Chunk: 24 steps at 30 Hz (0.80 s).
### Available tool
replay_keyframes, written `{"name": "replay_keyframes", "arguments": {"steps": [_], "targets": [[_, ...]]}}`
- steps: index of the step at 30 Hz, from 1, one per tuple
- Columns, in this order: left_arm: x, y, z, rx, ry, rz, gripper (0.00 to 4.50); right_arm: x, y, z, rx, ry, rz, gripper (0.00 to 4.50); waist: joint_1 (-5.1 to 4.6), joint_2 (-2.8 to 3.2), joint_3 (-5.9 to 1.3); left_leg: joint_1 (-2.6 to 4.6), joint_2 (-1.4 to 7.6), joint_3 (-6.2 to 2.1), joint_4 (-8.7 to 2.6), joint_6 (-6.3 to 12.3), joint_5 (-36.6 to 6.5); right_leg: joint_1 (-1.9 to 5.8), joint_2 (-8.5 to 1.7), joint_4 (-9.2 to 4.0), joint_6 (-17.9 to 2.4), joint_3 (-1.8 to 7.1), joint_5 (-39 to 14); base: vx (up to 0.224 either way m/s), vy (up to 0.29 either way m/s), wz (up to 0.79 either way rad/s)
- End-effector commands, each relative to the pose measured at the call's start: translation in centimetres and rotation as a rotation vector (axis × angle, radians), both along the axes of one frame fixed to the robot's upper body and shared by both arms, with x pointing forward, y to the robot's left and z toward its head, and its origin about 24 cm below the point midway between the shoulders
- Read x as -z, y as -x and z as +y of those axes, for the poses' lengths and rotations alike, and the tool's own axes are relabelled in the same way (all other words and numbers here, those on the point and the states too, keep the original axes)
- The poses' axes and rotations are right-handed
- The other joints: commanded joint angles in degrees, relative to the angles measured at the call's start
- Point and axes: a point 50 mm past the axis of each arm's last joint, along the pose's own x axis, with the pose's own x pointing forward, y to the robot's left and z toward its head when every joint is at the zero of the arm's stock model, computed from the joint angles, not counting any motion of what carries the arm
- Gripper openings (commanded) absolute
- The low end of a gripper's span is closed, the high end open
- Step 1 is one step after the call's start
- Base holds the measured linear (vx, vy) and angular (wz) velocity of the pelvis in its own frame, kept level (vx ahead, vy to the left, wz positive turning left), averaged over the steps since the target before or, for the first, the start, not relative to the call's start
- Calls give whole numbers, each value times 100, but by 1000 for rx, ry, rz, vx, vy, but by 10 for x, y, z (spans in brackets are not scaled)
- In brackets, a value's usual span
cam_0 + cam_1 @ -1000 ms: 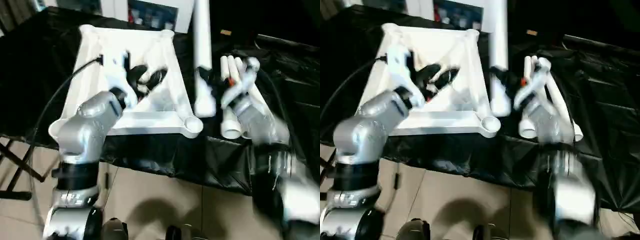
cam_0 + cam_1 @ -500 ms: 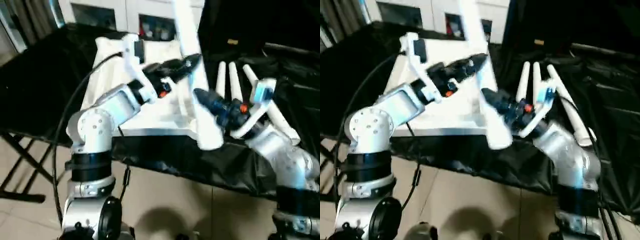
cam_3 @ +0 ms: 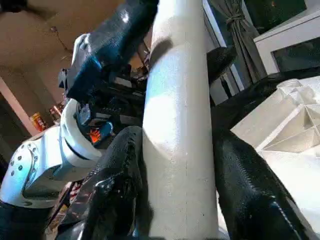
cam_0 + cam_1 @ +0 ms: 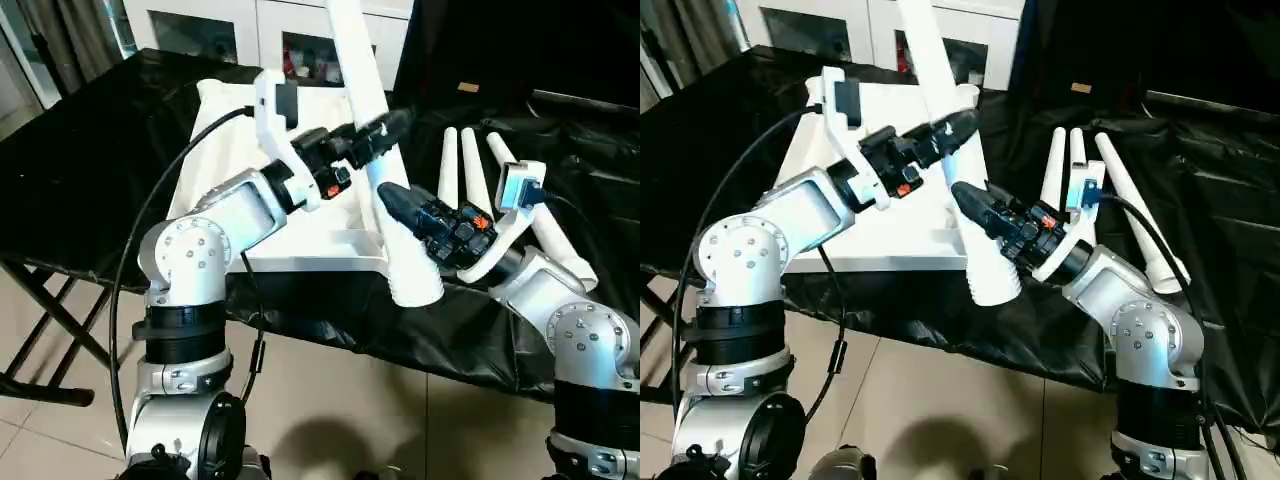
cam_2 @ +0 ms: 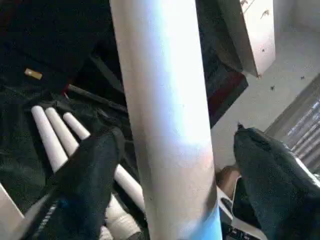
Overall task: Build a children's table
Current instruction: Pick table leg
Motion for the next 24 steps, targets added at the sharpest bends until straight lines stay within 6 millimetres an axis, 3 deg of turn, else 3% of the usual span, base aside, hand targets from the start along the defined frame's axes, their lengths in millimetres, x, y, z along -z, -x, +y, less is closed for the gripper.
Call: {"name": "replay_keyframes", "arguments": {"steps": [1,2,8,24], "targets": [[-3,2,-5,31,-9,-10,363,-6,2,2,-16,7,-21,180,9,-4,-579,65,173,-64,-407,-35,-690,325,-461,-544,-766,272,-1388,0,0,0],[-2,2,-6,30,-12,-8,338,-5,3,3,-19,12,-20,180,7,-11,-579,59,171,-62,-406,-29,-664,329,-459,-542,-767,274,-1346,0,0,0],[3,3,-9,59,-56,-6,294,-4,4,7,-36,34,-20,180,10,10,-585,61,171,-63,-406,-31,-651,330,-458,-534,-753,275,-1316,0,0,0],[-2,1,-5,40,-39,-24,193,-3,0,9,-9,101,-39,179,9,25,-584,55,176,-68,-412,-78,-677,330,-459,-538,-732,269,-1359,0,0,0]]}}
